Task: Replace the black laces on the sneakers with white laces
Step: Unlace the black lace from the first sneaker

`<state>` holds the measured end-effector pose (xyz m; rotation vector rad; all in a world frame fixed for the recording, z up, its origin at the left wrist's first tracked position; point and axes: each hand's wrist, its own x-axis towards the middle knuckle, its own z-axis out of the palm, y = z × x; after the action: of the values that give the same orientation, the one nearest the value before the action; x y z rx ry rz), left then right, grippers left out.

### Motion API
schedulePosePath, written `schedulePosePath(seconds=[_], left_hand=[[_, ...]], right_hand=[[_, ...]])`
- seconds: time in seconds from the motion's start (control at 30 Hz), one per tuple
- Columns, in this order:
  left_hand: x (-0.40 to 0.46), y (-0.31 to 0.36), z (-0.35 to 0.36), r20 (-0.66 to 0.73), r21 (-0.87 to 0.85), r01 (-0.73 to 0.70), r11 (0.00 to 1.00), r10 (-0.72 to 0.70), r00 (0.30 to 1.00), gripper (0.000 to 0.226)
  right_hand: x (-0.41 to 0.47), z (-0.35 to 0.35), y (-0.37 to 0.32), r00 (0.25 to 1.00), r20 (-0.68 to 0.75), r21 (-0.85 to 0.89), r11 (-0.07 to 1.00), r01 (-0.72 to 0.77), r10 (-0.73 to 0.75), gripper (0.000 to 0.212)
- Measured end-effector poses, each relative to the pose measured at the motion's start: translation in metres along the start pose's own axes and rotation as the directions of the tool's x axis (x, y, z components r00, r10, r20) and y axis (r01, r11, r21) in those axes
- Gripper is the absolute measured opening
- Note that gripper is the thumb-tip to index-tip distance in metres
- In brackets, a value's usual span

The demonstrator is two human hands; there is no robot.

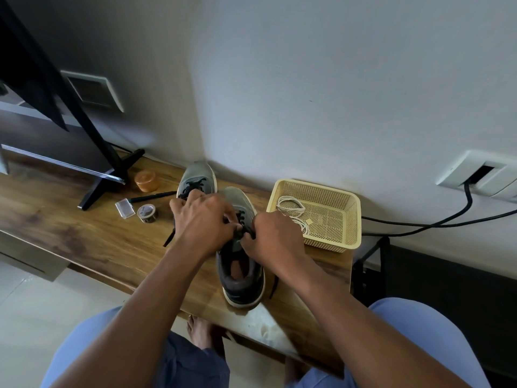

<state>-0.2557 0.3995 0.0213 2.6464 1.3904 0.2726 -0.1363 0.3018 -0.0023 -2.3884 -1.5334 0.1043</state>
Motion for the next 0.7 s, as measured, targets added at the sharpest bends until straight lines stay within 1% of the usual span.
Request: schedulePosePath(seconds=[0.1, 0.17, 0.2, 0.23, 0.27, 0.3, 0.33, 0.4, 0.43, 0.5, 0.53, 0.6, 0.7], left_hand=[[0.0, -0.003, -0.004, -0.095, -0.111, 0.136, 0.984, -0.147, 0.985, 0.014], [0.002, -0.008, -0.008, -0.197, -0.156, 0.239, 0.958, -0.267, 0.943, 0.013], [0.004, -0.011, -0.011, -0.232, -0.158, 0.278, 0.948, -0.309, 0.922, 0.014], [0.005, -0.013, -0.013, -0.239, -0.141, 0.306, 0.942, -0.332, 0.913, 0.014], [0.005, -0.015, -0.015, -0.217, -0.104, 0.321, 0.941, -0.337, 0.916, 0.013], [0.005, -0.016, -0.016, -0.174, -0.065, 0.317, 0.946, -0.324, 0.93, 0.01], [0.005, -0.016, -0.016, -0.115, -0.049, 0.287, 0.957, -0.291, 0.95, 0.012], [0.002, -0.014, -0.014, -0.005, -0.096, 0.155, 0.983, -0.157, 0.988, 0.03], [0.001, -0.012, -0.014, 0.02, -0.115, 0.076, 0.99, -0.074, 0.997, 0.033], [0.0, -0.007, -0.013, 0.073, -0.082, -0.036, 0.996, 0.042, 0.996, 0.025], [0.0, -0.005, -0.011, 0.113, -0.07, -0.054, 0.996, 0.062, 0.992, 0.02], [-0.002, -0.003, -0.008, 0.174, -0.075, -0.042, 0.996, 0.055, 0.983, 0.017], [-0.002, -0.002, -0.005, 0.172, -0.012, -0.053, 0.999, 0.054, 0.984, 0.018]], right_hand=[[0.0, 0.0, 0.0, 1.0, -0.004, 0.005, 1.0, 0.004, -0.004, 0.045], [0.0, 0.0, 0.001, 1.0, -0.002, 0.014, 1.0, 0.001, -0.001, 0.045], [0.0, 0.0, 0.002, 1.0, -0.003, 0.024, 1.0, 0.002, -0.002, 0.045], [-0.001, 0.001, 0.002, 1.0, -0.004, 0.031, 1.0, 0.003, -0.003, 0.045], [-0.001, 0.001, 0.002, 1.0, -0.005, 0.033, 0.999, 0.003, -0.003, 0.045], [-0.001, 0.001, 0.002, 1.0, -0.005, 0.032, 0.999, 0.002, -0.002, 0.045], [-0.001, 0.001, 0.003, 1.0, -0.005, 0.031, 1.0, 0.001, -0.001, 0.044], [-0.001, 0.001, 0.003, 1.0, -0.001, 0.039, 0.999, -0.002, 0.002, 0.043], [0.0, 0.001, 0.003, 1.0, -0.001, 0.046, 0.999, -0.001, 0.001, 0.042], [0.001, 0.002, 0.002, 1.0, -0.004, 0.053, 0.999, 0.006, -0.005, 0.043], [0.001, 0.002, 0.001, 1.0, -0.006, 0.052, 0.999, 0.01, -0.01, 0.044], [0.001, 0.004, 0.001, 1.0, -0.017, 0.043, 0.999, 0.018, -0.017, 0.046], [0.002, 0.005, 0.003, 1.0, -0.017, 0.026, 1.0, 0.016, -0.015, 0.045]])
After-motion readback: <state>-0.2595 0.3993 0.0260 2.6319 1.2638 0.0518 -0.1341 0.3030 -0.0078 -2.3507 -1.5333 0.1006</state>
